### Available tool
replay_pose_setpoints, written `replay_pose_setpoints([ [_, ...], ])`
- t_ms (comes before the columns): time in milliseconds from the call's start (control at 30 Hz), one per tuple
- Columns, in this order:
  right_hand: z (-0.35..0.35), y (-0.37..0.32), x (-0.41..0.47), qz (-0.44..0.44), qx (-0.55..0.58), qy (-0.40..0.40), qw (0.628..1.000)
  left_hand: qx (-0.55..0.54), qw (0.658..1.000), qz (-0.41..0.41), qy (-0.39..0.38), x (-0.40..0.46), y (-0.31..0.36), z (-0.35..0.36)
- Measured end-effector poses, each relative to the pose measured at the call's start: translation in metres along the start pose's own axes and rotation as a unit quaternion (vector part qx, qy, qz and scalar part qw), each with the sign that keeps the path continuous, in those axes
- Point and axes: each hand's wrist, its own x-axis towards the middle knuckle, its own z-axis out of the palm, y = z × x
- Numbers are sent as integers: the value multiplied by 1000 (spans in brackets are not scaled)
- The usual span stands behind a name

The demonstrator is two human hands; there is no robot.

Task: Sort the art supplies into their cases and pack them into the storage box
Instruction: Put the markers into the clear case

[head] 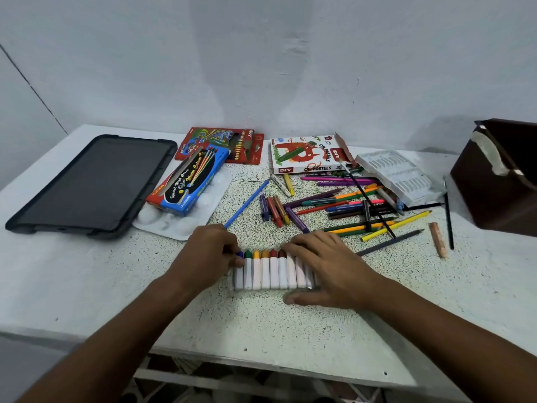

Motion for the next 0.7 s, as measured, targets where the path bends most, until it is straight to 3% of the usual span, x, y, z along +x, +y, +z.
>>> replay_pose_setpoints([
  [233, -9, -2, 13, 10, 28, -47, 998, -16, 1000, -20, -9, 10, -7, -10],
  [467, -11, -3, 15, 24, 88, -29, 995, 113, 978, -68, 160, 68, -57, -32],
  [567, -12, -5, 16, 26, 81, -45, 995, 159, 970, -156, 98, 91, -73, -41],
  [700, -15, 2, 20, 50, 125, -26, 991, 161, 967, -194, 30, 115, -81, -44],
])
